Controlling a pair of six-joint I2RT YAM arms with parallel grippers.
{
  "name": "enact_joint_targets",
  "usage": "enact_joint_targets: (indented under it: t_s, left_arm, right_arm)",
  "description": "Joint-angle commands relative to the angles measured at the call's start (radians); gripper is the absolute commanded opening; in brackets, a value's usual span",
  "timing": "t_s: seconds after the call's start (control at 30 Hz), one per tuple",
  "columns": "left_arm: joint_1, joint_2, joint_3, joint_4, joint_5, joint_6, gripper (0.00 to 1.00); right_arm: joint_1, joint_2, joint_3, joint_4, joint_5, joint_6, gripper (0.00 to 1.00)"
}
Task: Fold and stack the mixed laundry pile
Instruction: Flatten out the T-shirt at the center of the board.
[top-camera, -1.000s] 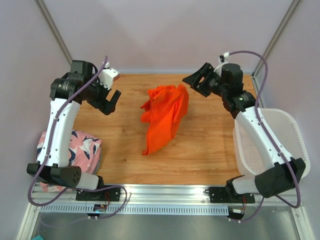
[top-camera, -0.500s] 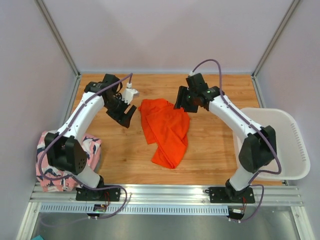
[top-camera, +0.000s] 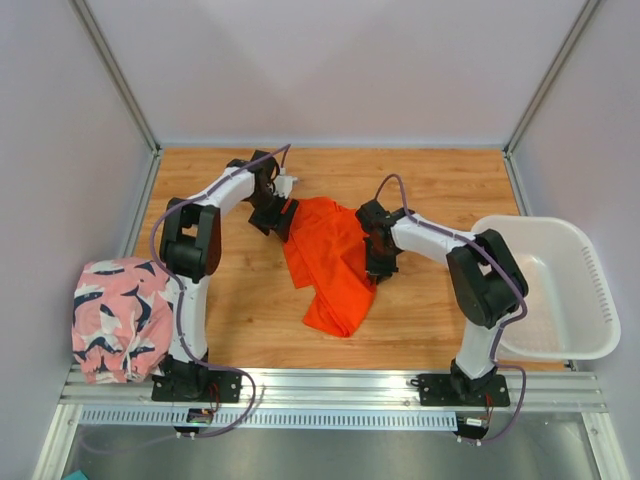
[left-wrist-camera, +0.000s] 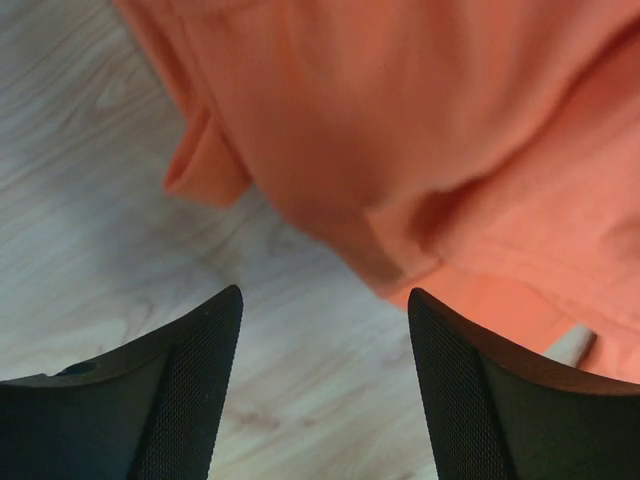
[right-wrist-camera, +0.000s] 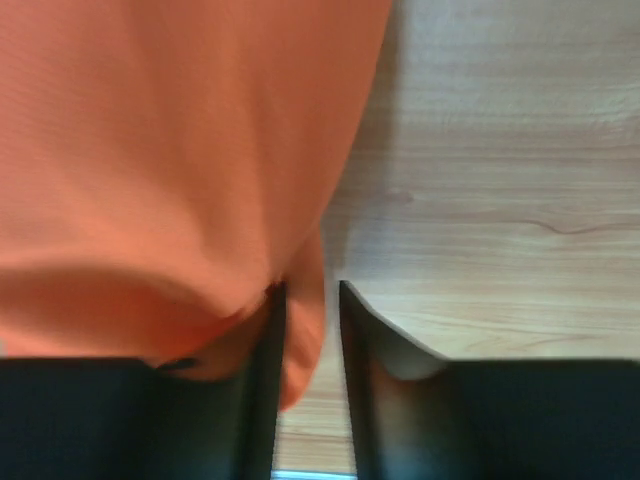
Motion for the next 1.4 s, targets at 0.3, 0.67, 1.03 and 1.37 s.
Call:
enact_joint_targets:
  t_s: [0.3, 0.67, 1.03, 1.37]
  left_arm:
    - [-0.03, 0.188, 0.135, 0.038, 0.145, -0.117, 0.33]
    - [-0.021, -0.021, 0.199, 0.161, 0.032, -0.064, 0.0]
    - [-0.012, -0.36, 0.533, 0.106, -0.034, 0.038, 0.0]
    - [-0.053, -0.414, 0.879, -0.066, 0.047, 0.055, 0.0]
  right_arm:
    - [0.0, -0.161, -0.242, 0.145, -0.187, -0.044, 0.0]
    - [0.011, -0.363, -0.328, 0.187, -0.28, -0.122, 0.0]
    - [0.011, -0.544, -0.328, 0.311, -0.306, -0.093, 0.0]
    - [0.011, -0.481, -0.327, 0.429, -0.395, -0.002, 0.24]
